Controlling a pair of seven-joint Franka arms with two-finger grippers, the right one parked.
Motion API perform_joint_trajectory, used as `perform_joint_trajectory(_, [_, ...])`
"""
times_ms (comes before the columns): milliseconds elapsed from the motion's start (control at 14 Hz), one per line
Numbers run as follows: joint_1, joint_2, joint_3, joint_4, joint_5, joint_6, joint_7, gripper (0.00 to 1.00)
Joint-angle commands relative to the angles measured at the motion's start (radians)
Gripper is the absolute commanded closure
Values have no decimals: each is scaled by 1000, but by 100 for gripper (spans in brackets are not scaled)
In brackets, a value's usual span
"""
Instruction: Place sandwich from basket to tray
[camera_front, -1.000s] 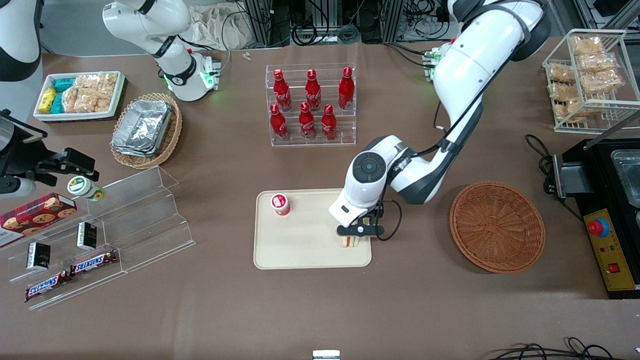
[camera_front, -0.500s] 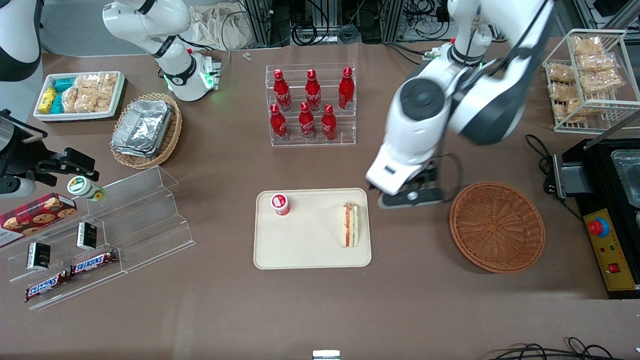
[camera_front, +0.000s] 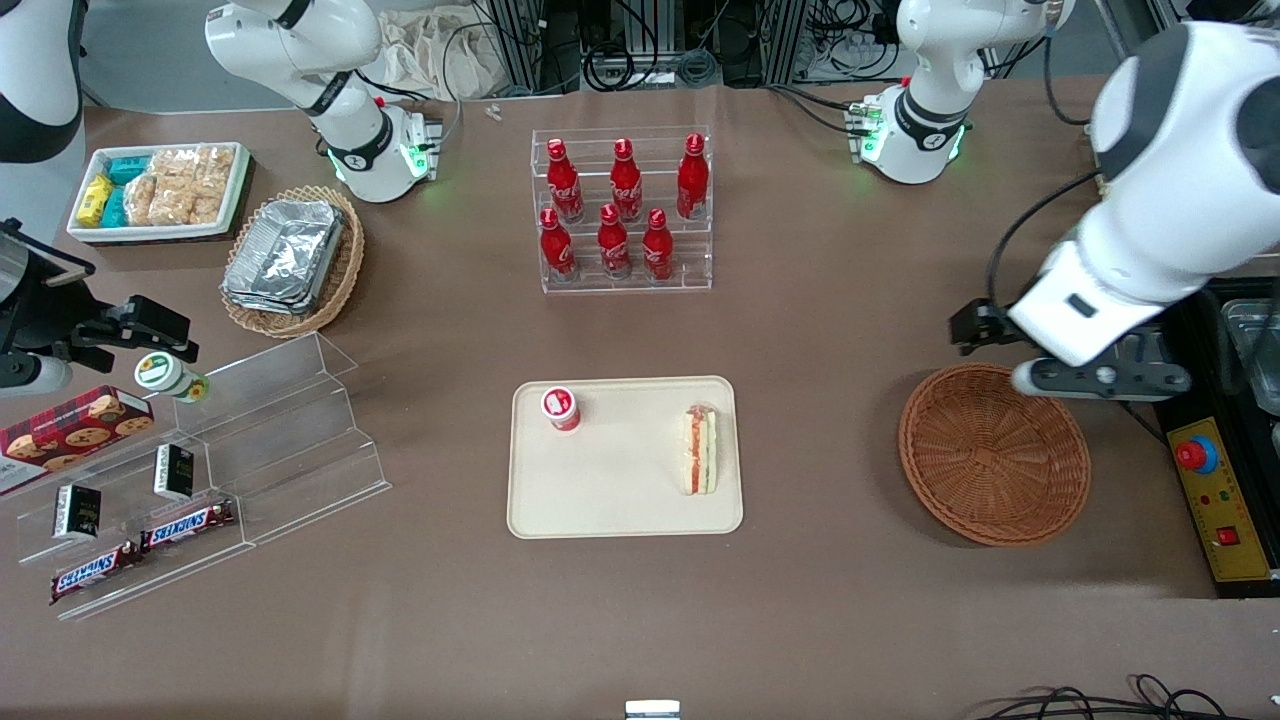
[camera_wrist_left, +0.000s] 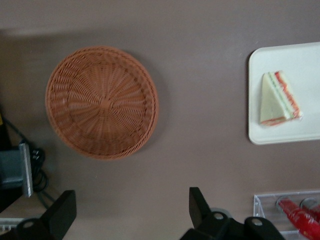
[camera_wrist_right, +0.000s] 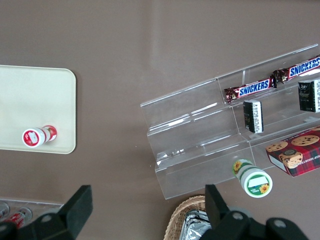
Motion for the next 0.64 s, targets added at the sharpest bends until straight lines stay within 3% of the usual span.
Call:
perform_joint_trajectory(0, [34,-150,-9,-61,-24,-111,22,0])
perform_joint_trajectory(286, [33,-261,-9,-101,-25,-220,23,0])
perform_joint_trajectory(571, [33,-175,-7,47,-67,-220,20,0])
